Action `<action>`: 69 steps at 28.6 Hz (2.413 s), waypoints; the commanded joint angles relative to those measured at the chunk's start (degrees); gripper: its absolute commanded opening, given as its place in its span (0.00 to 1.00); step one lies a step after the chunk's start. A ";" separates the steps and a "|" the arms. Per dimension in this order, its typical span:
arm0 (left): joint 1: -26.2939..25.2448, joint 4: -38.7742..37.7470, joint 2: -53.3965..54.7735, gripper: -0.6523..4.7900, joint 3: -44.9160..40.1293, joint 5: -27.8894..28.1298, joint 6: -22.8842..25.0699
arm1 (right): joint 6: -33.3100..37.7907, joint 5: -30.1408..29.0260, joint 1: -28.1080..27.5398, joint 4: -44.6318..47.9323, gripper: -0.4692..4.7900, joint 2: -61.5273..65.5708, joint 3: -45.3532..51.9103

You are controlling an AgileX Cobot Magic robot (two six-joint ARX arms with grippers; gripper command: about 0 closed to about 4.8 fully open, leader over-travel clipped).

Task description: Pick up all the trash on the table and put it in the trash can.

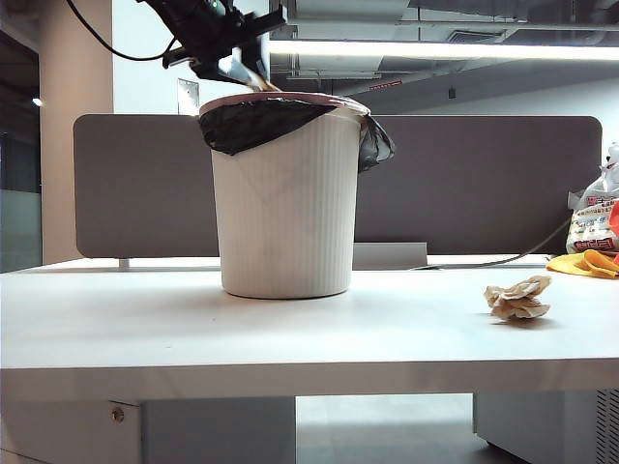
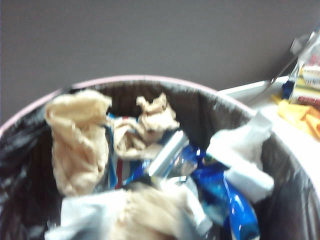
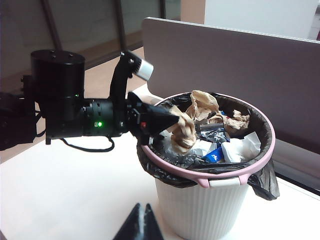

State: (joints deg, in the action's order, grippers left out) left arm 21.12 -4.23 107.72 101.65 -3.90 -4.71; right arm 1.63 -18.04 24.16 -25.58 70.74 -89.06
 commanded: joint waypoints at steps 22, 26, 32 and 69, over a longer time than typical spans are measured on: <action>11.30 -4.20 -8.79 1.00 0.39 -18.64 -4.07 | -2.93 7.74 0.00 -15.34 0.08 -12.00 -0.33; 16.66 -7.82 -7.56 1.00 0.24 -15.69 -3.80 | -1.75 11.58 0.00 -20.04 0.08 -16.52 -0.20; 22.36 -12.59 -1.97 1.00 0.24 -10.21 -1.16 | -1.49 16.39 -0.02 -25.09 0.08 -23.08 6.69; 28.30 -0.76 22.95 1.00 0.31 -5.25 -0.22 | 12.07 11.72 -0.02 -20.50 0.08 -41.72 34.34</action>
State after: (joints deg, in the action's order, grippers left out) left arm 49.45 -5.45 130.78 101.75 -8.36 -4.91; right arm 13.54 -6.13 24.14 -47.44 29.15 -54.48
